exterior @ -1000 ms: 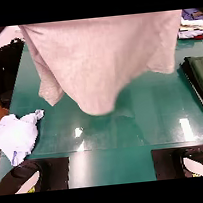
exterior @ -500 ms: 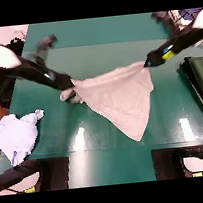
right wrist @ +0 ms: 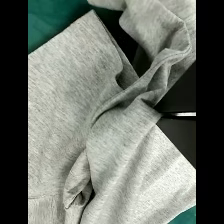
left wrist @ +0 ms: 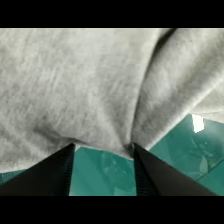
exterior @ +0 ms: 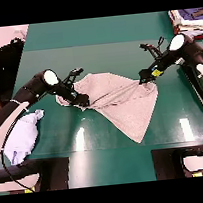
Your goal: Fold the shirts.
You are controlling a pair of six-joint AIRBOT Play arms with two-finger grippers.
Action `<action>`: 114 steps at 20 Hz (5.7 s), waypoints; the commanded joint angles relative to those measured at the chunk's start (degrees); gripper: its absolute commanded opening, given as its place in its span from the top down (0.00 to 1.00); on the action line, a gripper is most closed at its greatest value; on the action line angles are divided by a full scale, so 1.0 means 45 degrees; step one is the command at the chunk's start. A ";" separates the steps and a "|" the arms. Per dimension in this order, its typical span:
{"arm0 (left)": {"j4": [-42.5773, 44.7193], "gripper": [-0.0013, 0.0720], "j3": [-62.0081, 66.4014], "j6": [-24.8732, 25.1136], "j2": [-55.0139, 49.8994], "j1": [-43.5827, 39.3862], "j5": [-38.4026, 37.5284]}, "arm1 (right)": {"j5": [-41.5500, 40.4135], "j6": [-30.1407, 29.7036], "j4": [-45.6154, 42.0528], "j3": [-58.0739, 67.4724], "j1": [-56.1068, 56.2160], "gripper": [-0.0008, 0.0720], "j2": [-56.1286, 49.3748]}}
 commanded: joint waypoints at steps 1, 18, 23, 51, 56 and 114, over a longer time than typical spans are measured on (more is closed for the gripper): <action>0.0131 0.40 0.1054 0.0389 0.0165 -0.0058 -0.1103 | -0.0097 -0.0015 0.0039 -0.0107 0.0010 0.97 -0.0053; -0.0384 0.39 0.6353 0.0015 -0.5440 0.2050 0.2443 | -0.0053 -0.0112 0.0695 -0.0112 0.0894 0.97 -0.0005; -0.0554 0.37 0.6586 0.0355 -0.5965 0.1967 0.3128 | -0.0238 -0.0112 0.0690 -0.0112 0.1530 0.97 -0.0005; 0.1783 0.95 1.1176 -0.0359 0.4362 0.1234 -0.0665 | -0.0437 0.0039 0.0568 0.1443 -0.1549 0.97 0.9063; 0.1763 0.95 1.1181 -0.1491 0.7261 0.1234 -0.0223 | 0.0287 0.0049 0.0568 0.4104 -0.2565 0.98 1.0312; -0.1171 0.46 -0.5722 0.0194 0.2783 0.3891 0.3759 | 0.1010 0.0117 0.0015 -0.1865 -0.3084 0.44 0.5246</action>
